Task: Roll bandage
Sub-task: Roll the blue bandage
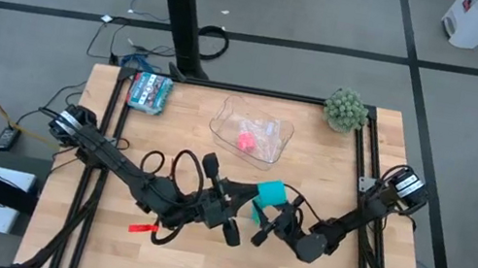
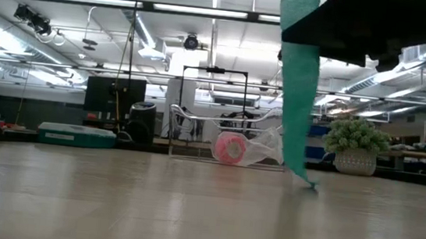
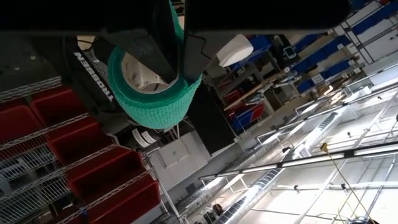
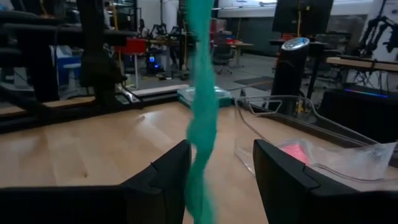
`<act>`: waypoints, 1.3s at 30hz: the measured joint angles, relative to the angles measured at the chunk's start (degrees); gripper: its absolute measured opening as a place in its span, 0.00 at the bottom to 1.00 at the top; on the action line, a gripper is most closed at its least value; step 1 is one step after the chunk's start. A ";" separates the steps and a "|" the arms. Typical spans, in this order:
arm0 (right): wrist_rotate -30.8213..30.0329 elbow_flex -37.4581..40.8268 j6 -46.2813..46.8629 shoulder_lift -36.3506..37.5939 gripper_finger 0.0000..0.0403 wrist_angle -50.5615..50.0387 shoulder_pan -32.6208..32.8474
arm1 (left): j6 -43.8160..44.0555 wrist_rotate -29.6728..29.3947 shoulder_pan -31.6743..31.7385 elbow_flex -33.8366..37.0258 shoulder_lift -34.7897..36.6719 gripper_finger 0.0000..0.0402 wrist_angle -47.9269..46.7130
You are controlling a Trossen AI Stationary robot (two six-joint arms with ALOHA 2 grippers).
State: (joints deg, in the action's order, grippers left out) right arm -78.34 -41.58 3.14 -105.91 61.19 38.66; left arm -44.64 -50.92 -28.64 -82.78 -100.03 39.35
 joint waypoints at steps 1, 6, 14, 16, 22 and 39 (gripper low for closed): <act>0.59 0.00 0.36 0.00 0.40 -0.41 -0.20 | 0.00 0.00 0.00 0.00 0.00 0.05 0.00; 1.36 0.04 -0.18 0.00 0.32 -1.29 -1.63 | 0.28 0.01 0.00 0.00 0.00 0.05 0.02; 7.71 0.04 -0.71 0.00 0.02 -2.34 -3.07 | 0.31 0.00 -0.12 0.00 0.00 0.05 0.00; 7.71 0.07 -0.93 0.00 0.02 -2.76 -3.09 | 0.31 0.00 -0.30 0.00 0.00 0.05 -0.02; 14.39 1.39 0.26 0.11 0.00 -3.79 -2.02 | -0.11 0.00 -1.38 0.00 0.00 0.05 -0.28; 33.73 2.61 3.50 0.22 0.00 -2.97 10.04 | -10.36 0.76 -2.12 0.02 0.31 0.05 -11.07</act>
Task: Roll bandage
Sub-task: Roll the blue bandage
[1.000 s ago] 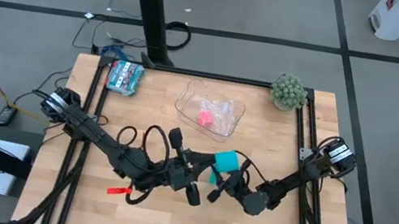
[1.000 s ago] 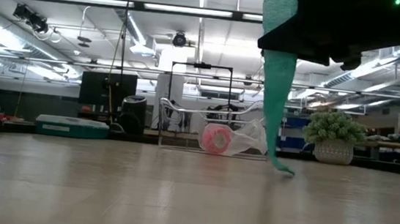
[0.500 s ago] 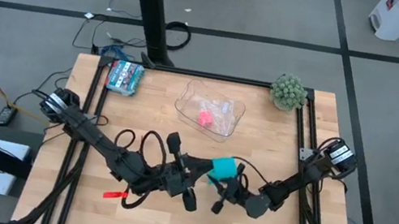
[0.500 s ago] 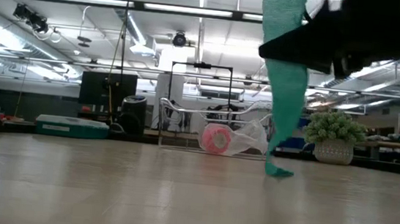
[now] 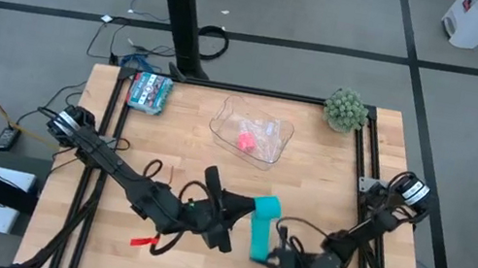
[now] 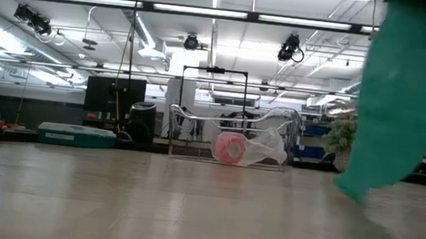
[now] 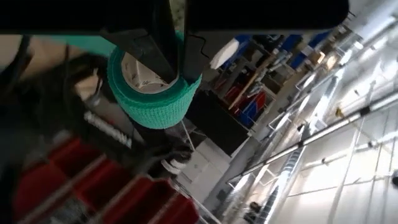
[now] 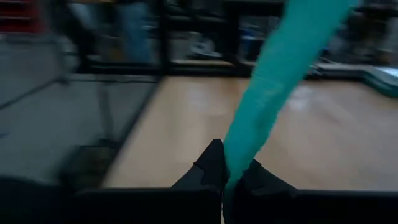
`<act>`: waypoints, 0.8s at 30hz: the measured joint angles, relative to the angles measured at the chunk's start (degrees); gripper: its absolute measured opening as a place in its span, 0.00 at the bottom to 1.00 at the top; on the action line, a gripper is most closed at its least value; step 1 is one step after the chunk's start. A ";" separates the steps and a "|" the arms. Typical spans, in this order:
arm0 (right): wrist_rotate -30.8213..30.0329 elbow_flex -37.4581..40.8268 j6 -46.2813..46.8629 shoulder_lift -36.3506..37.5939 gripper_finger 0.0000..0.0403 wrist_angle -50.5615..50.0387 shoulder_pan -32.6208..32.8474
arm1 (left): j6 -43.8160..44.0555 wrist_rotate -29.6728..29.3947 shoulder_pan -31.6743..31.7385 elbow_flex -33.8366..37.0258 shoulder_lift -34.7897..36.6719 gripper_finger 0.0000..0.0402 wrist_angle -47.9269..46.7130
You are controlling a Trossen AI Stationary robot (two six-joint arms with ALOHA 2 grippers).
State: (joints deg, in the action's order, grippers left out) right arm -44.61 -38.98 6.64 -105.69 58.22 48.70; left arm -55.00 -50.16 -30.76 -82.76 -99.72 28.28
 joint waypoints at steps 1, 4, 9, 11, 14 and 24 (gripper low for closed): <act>1.29 -0.69 -1.17 0.11 0.00 -0.02 0.78 | -1.28 -0.57 -0.01 0.00 0.00 0.05 -0.86; 4.27 -3.07 -4.20 0.95 0.00 -1.30 3.11 | -4.67 -4.31 0.08 0.22 0.00 0.05 -3.52; 5.54 -8.47 -5.81 4.35 0.00 -11.01 6.13 | -4.77 -7.32 0.81 0.22 0.00 0.05 -10.24; 5.85 -11.29 -6.20 5.96 0.00 -16.66 6.96 | -4.46 -7.33 0.99 0.23 -0.02 0.05 -12.61; 5.95 -15.25 -7.60 8.47 0.00 -24.09 8.22 | -3.50 -7.34 1.01 1.15 -0.02 0.05 -13.41; 10.22 -21.14 -17.14 15.35 0.00 -31.10 10.17 | -10.33 -6.35 -0.18 7.04 -0.09 0.04 -12.23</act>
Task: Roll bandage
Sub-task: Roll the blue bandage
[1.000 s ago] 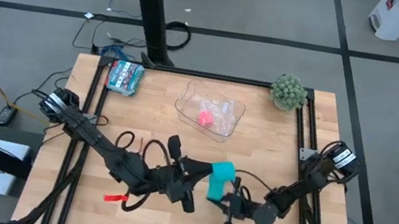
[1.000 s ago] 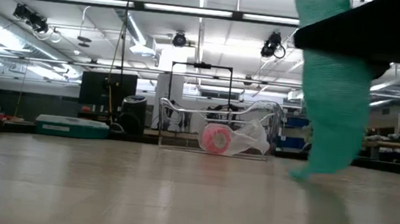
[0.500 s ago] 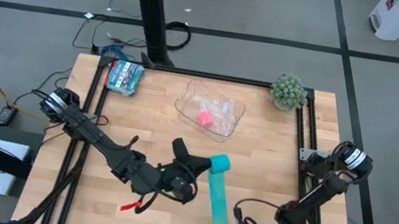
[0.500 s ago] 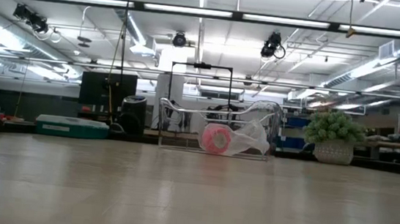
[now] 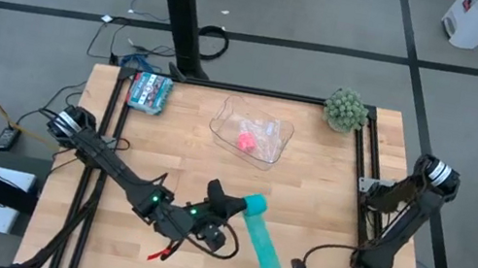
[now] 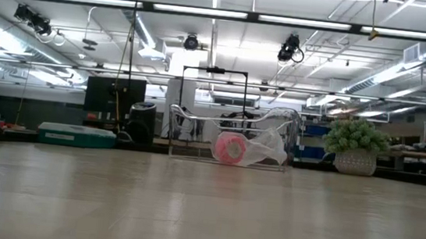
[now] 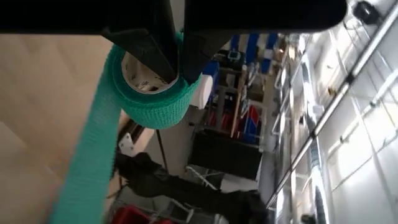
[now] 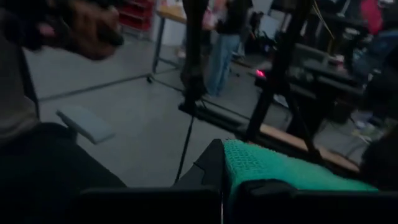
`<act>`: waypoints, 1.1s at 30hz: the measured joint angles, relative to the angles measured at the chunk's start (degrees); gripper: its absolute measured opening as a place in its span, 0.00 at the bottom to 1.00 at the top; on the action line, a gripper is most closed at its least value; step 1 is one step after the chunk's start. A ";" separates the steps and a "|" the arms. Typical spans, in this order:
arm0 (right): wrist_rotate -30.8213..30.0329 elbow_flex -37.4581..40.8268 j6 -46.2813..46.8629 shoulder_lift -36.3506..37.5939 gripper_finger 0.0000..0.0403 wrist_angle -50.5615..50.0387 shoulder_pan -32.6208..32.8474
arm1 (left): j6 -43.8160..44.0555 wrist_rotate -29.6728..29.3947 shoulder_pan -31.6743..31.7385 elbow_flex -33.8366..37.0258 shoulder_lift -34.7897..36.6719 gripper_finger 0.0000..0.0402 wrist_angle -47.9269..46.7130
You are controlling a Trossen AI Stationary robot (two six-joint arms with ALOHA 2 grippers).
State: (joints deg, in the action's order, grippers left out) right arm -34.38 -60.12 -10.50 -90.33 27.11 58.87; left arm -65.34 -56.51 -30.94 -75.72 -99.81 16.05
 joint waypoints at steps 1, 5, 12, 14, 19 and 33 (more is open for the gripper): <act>0.99 0.00 -0.11 0.87 0.00 0.03 -0.03 | -0.97 0.67 -0.27 0.59 0.00 0.04 0.33; 4.18 0.00 -0.07 4.25 0.00 0.11 -1.13 | -3.72 3.76 -1.03 2.15 -0.73 0.04 1.06; 7.76 0.00 1.88 9.59 0.00 1.93 -5.40 | -23.39 9.26 -2.58 2.16 -6.25 0.03 3.20; 8.59 0.00 3.20 10.75 0.00 1.92 -6.79 | -29.02 9.34 -3.02 2.17 -8.09 0.03 5.68; 8.60 0.00 6.03 13.40 0.00 0.55 -9.75 | -31.98 11.06 -4.05 2.16 -10.81 0.03 12.75; 8.70 0.00 12.69 18.87 0.00 -4.93 -20.44 | -37.75 11.37 -8.47 2.01 -11.26 0.03 17.58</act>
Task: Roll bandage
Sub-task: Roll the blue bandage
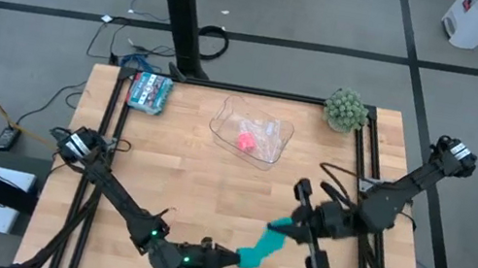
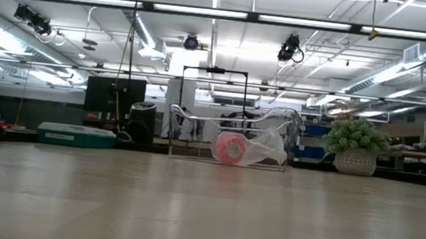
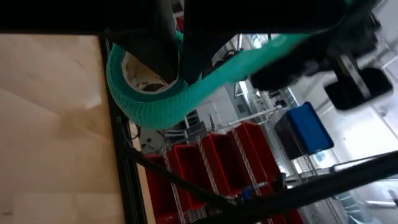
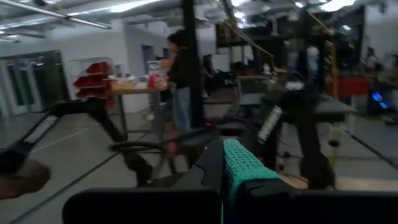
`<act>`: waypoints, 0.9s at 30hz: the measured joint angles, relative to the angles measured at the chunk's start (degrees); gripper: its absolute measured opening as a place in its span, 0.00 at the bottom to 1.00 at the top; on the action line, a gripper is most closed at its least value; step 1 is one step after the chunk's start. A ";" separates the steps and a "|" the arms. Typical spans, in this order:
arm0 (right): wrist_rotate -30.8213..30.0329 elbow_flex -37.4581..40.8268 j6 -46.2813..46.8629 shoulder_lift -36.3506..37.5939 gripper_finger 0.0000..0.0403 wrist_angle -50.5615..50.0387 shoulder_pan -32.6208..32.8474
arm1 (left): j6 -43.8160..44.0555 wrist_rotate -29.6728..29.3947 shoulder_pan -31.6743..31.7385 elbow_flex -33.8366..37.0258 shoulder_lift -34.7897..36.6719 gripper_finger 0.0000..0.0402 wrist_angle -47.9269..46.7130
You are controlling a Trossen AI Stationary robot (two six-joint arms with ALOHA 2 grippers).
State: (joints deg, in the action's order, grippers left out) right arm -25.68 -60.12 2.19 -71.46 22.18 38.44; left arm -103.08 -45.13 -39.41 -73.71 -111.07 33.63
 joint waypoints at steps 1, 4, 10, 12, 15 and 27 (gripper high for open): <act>0.02 0.02 1.09 0.00 0.00 -0.43 -0.86 | 0.02 0.09 -0.18 0.00 0.00 0.03 0.03; 0.55 0.02 3.59 0.00 0.00 -1.16 -3.37 | 0.06 1.42 -0.77 0.00 0.00 0.03 0.12; 1.19 0.05 6.47 0.00 0.00 -7.15 -8.15 | 2.21 2.72 -1.98 0.00 0.00 0.03 4.75; 2.65 0.68 8.48 0.00 0.00 -9.31 -10.04 | 4.07 3.12 -2.49 0.00 0.00 0.03 6.85; 6.14 2.77 10.76 0.00 0.00 -10.68 -12.47 | 4.76 3.84 -3.00 0.00 0.00 0.03 9.26; 17.39 22.42 20.10 -6.37 0.31 13.26 -16.34 | 9.38 3.22 -1.82 0.00 0.22 0.03 10.15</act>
State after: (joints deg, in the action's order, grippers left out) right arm -8.30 -37.69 22.29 -77.83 35.45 22.10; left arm -93.70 -41.91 -41.23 -73.71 -110.85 43.78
